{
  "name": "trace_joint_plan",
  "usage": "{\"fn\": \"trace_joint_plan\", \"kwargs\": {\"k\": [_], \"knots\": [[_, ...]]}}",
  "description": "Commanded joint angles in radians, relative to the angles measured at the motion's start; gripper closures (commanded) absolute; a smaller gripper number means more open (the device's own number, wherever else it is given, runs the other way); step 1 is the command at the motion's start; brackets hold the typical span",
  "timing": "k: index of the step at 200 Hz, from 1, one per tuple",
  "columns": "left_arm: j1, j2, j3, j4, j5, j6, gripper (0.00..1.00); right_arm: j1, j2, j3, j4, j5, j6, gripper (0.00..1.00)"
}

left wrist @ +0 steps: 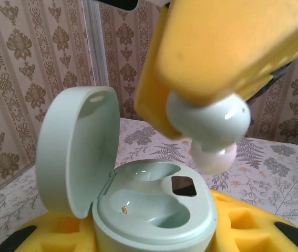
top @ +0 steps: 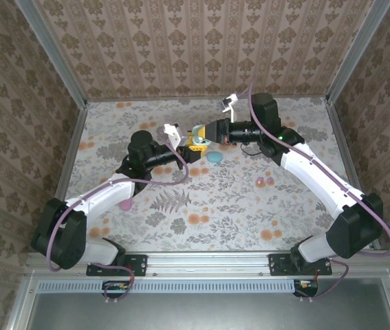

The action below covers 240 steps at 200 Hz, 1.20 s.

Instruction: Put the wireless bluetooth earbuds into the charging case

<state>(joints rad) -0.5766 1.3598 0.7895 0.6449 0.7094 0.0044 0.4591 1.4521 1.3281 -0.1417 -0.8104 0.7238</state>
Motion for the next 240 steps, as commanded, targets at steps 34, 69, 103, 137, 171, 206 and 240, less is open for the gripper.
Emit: {"fn": "trace_joint_plan", "kwargs": {"k": [34,69,103,137,171,206,240], "knots": [[-0.009,0.001,-0.001,0.041,0.002,0.002,0.79,0.015,0.022,0.039,-0.034,0.049,-0.041,0.83],[-0.009,0.001,-0.001,0.042,0.000,0.002,0.79,0.021,0.033,0.042,-0.030,0.060,-0.037,0.83],[-0.009,0.004,0.001,0.041,0.001,0.002,0.79,0.022,0.041,0.037,0.001,0.069,-0.012,0.83],[-0.009,0.005,0.003,0.041,-0.002,0.001,0.79,0.025,0.046,0.032,0.005,0.087,-0.002,0.84],[-0.009,0.005,0.004,0.042,-0.004,0.003,0.79,0.029,0.039,0.015,0.035,0.116,0.020,0.84],[-0.009,0.007,0.005,0.048,-0.008,0.002,0.79,0.043,0.044,0.019,0.010,0.137,0.003,0.84],[-0.009,0.004,0.003,0.051,-0.032,0.000,0.79,0.047,0.039,0.021,-0.027,0.134,-0.010,0.84]]}}
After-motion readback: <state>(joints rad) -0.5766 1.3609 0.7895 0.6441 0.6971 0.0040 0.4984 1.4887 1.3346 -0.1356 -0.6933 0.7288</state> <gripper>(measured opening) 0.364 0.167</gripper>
